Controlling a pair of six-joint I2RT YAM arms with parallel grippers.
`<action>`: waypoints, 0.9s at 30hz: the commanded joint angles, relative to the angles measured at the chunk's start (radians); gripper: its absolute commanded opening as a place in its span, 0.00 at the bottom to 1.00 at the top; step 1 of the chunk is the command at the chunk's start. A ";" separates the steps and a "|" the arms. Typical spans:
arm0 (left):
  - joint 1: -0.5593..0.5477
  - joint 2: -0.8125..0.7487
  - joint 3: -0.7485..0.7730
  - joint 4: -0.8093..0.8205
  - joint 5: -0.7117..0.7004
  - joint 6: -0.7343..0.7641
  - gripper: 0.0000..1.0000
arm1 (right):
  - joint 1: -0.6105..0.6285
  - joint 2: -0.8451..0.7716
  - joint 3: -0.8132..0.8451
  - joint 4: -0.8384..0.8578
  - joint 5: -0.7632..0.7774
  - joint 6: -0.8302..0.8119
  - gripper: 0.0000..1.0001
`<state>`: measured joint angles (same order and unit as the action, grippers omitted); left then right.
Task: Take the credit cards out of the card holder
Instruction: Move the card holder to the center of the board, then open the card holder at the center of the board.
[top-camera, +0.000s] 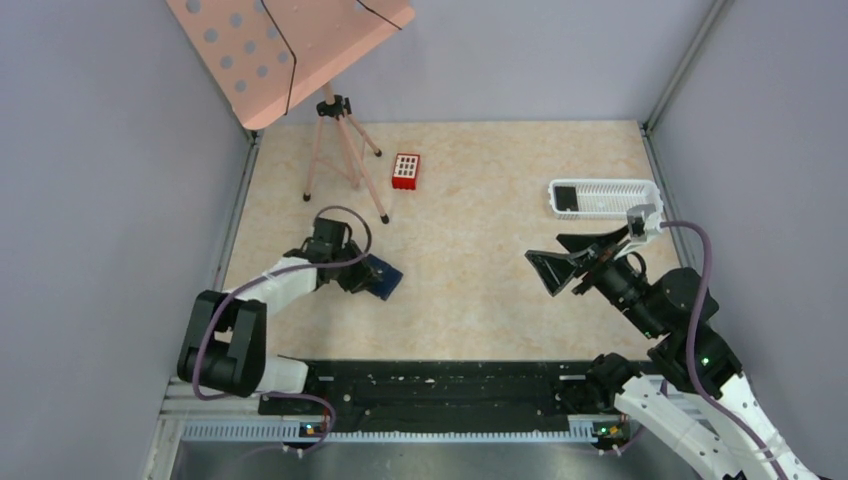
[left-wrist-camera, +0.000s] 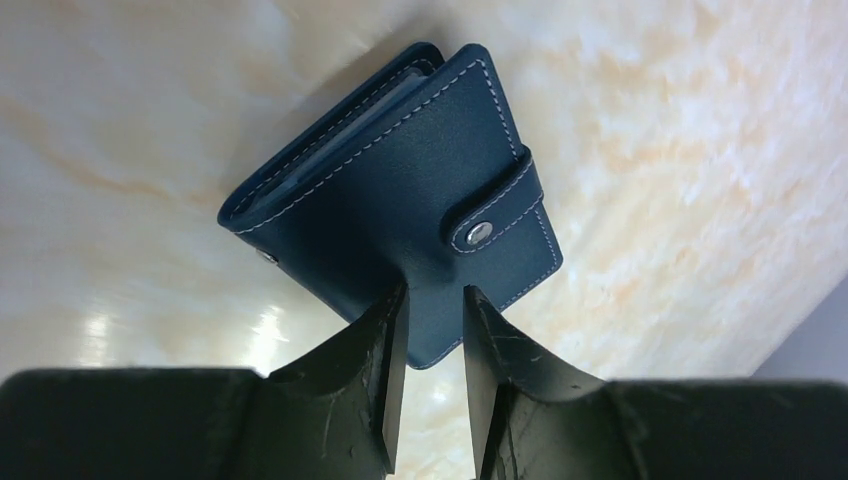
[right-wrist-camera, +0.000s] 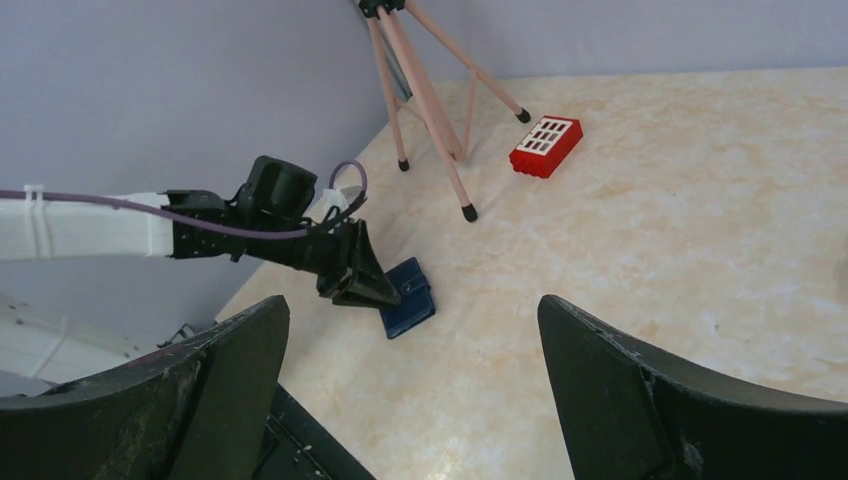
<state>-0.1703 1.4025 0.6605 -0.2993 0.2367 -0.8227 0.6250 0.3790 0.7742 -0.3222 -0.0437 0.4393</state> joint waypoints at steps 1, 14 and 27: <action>-0.209 -0.031 -0.083 -0.044 -0.086 -0.135 0.33 | -0.008 0.000 0.004 -0.025 0.051 0.028 0.94; -0.523 -0.136 0.167 -0.204 -0.275 -0.094 0.39 | -0.008 0.210 -0.070 -0.066 0.006 0.184 0.75; -0.522 -0.516 0.053 -0.397 -0.515 -0.029 0.80 | 0.172 0.615 -0.098 0.105 0.165 0.242 0.51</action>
<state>-0.6926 1.0000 0.7807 -0.6117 -0.1745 -0.8524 0.6872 0.8761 0.6273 -0.3058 -0.0181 0.6827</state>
